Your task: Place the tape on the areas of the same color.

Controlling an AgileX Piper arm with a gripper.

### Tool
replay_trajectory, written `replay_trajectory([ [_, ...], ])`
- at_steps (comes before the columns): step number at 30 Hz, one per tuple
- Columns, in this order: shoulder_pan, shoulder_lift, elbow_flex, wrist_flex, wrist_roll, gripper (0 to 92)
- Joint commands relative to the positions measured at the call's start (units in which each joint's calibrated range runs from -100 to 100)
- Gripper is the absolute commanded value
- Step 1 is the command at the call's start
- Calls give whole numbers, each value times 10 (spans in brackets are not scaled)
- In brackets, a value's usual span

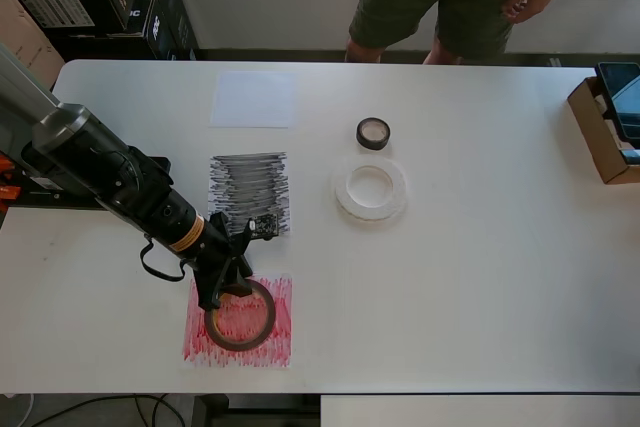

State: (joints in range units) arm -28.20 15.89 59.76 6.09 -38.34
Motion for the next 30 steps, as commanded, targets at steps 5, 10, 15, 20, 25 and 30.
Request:
replay_trajectory([
  [5,1,-6,-19,-1,1,391],
  [10,3,-23,-38,1,1,392],
  [15,22,-70,-26,9,-9,392],
  [20,56,-90,-22,9,-9,393],
  [25,95,-97,-21,6,-9,394],
  [30,142,-104,-30,1,-9,394],
])
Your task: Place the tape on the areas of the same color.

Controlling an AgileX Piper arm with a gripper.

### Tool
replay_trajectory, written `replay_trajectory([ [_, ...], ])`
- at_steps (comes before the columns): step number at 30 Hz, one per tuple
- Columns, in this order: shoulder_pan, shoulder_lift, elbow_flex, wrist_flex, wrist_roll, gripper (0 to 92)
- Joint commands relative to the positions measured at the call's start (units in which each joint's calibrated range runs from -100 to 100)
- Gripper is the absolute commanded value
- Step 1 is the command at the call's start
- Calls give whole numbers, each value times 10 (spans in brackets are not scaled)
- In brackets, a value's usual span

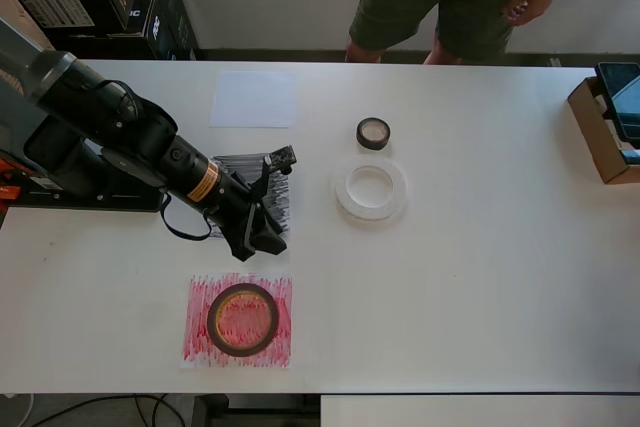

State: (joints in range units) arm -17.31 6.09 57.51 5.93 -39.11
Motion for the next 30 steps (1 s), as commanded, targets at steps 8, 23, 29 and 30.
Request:
replay_trajectory([
  [8,103,3,-9,1,-1,394],
  [23,142,89,-64,1,-2,760],
  [29,153,168,-175,1,-1,764],
  [30,154,182,-198,1,-1,764],
])
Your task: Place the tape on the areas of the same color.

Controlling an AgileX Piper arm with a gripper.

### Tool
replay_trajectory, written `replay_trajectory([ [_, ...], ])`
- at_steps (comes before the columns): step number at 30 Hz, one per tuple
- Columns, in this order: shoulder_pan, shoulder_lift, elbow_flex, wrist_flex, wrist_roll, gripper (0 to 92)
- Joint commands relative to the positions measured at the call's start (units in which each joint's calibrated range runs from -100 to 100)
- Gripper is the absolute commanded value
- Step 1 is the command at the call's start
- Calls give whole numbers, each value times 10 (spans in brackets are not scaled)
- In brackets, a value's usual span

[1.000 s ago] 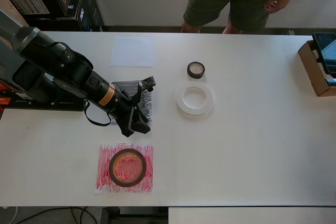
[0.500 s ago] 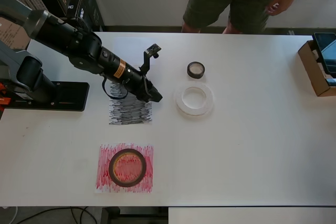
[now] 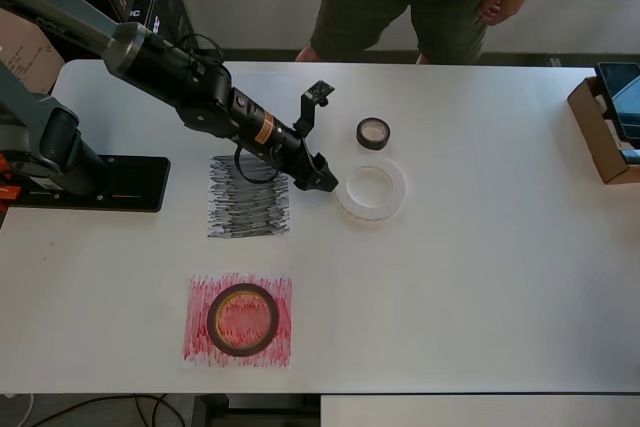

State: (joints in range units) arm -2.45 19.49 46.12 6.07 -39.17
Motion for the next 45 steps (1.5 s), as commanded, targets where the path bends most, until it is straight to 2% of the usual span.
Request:
replay_trajectory([
  [1,9,62,-107,-1,0,764],
  [8,14,123,-186,-1,4,764],
  [29,14,93,-6,1,-1,764],
  [45,27,99,-22,-1,4,764],
])
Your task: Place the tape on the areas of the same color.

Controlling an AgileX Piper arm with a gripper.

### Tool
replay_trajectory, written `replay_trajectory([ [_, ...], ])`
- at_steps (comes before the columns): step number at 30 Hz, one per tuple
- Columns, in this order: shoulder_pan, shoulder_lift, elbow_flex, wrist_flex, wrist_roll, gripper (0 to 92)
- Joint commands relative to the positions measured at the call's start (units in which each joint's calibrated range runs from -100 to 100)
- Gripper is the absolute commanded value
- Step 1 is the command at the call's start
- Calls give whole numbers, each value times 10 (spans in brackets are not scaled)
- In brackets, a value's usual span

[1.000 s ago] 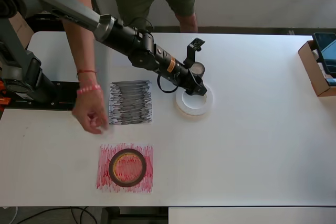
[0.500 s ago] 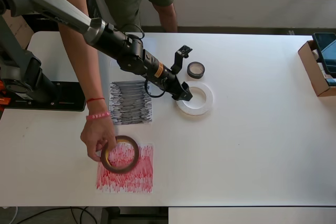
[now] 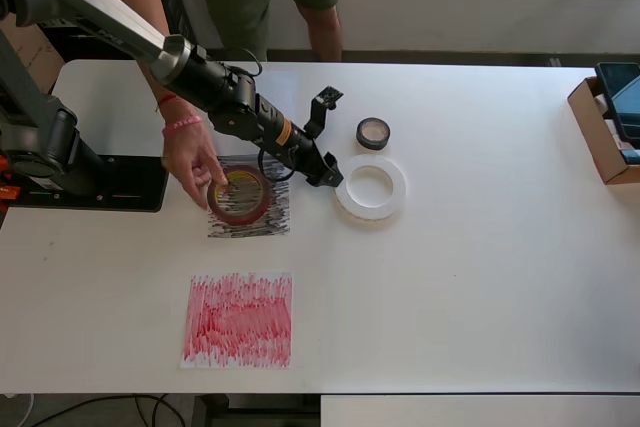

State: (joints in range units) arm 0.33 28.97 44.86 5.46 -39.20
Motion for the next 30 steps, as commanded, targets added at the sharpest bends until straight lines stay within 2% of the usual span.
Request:
replay_trajectory([
  [1,-1,7,-17,5,5,764],
  [9,-4,56,-80,5,5,764],
  [26,-14,65,-70,6,5,764],
  [28,-16,71,-70,6,5,743],
  [30,-18,82,-71,6,5,675],
])
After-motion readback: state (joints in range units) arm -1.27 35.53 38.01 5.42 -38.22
